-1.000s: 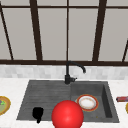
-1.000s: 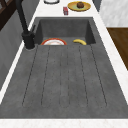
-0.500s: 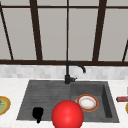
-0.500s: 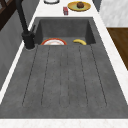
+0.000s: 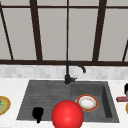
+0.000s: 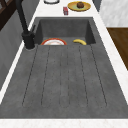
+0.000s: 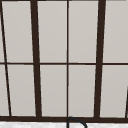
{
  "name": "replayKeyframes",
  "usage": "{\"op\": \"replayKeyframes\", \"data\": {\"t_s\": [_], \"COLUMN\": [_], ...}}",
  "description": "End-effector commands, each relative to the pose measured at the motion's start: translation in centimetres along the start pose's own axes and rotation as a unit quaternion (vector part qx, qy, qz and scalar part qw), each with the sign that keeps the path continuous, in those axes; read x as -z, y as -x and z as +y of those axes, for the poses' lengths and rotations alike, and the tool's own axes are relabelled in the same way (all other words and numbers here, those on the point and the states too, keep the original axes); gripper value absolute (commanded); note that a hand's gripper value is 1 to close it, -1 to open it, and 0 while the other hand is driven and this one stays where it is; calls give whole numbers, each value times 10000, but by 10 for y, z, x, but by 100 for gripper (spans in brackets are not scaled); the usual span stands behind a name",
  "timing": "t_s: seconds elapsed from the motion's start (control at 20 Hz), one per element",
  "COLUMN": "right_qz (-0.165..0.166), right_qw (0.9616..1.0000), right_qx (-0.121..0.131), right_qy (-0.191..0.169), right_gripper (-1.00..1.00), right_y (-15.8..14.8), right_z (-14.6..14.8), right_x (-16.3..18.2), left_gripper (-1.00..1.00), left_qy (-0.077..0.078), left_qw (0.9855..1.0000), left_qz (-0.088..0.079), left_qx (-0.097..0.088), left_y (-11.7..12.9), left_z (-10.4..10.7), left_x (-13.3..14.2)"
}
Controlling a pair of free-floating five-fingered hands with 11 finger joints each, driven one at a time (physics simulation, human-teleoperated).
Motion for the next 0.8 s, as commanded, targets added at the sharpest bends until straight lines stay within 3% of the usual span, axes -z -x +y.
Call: {"op": "replayKeyframes", "data": {"t_s": [0.0, 0.15, 0.35, 0.75], "right_qz": [123, 184, 376, 362], "right_qw": [9999, 9998, 9993, 9993], "right_qx": [88, -4, 76, 78], "right_qy": [-18, -10, 1, 3], "right_gripper": [100, 100, 100, 100], "right_y": [-23, -42, -56, -97], "right_z": [-5, -6, -7, -8], "right_x": [14, 26, 44, 79], "left_gripper": [0, 0, 0, 0], "left_qy": [0, 0, 0, 0], "left_qw": [10000, 10000, 10000, 10000], "left_qz": [0, 0, 0, 0], "left_qx": [0, 0, 0, 0], "left_y": [0, 0, 0, 0], "left_z": [0, 0, 0, 0], "left_x": [0, 0, 0, 0]}}
